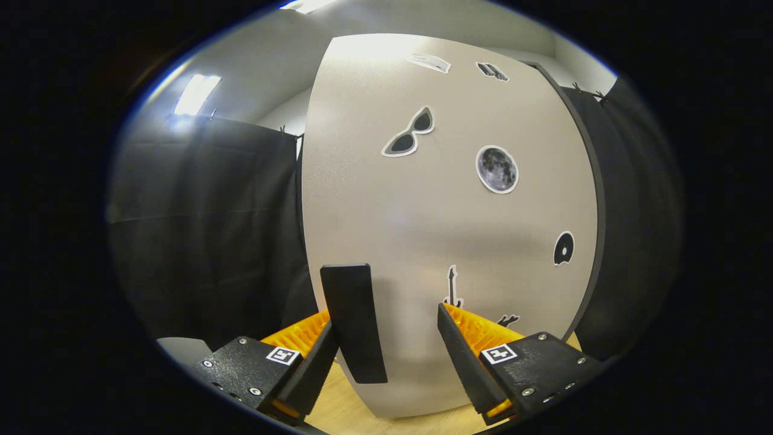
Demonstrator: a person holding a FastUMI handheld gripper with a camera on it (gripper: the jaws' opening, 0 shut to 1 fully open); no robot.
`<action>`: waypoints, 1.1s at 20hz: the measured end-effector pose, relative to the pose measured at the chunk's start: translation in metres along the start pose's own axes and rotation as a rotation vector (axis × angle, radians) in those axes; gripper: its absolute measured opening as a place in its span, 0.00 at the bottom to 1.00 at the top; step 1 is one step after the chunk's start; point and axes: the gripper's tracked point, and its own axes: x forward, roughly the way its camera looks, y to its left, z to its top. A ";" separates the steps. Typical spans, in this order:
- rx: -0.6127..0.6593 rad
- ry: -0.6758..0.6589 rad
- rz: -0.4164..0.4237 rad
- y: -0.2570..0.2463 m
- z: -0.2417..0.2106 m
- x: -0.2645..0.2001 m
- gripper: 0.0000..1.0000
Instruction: Open the shoe cabinet door, grab the shoes and put them into the shoe cabinet, then close the shoe cabinet door.
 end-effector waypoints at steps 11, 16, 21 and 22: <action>-0.025 0.021 -0.007 0.005 0.000 0.018 0.96; -0.014 0.024 -0.019 0.007 0.004 0.026 0.98; -0.005 0.020 -0.052 0.006 0.006 0.031 0.98; -0.003 0.020 -0.057 0.006 0.007 0.033 0.98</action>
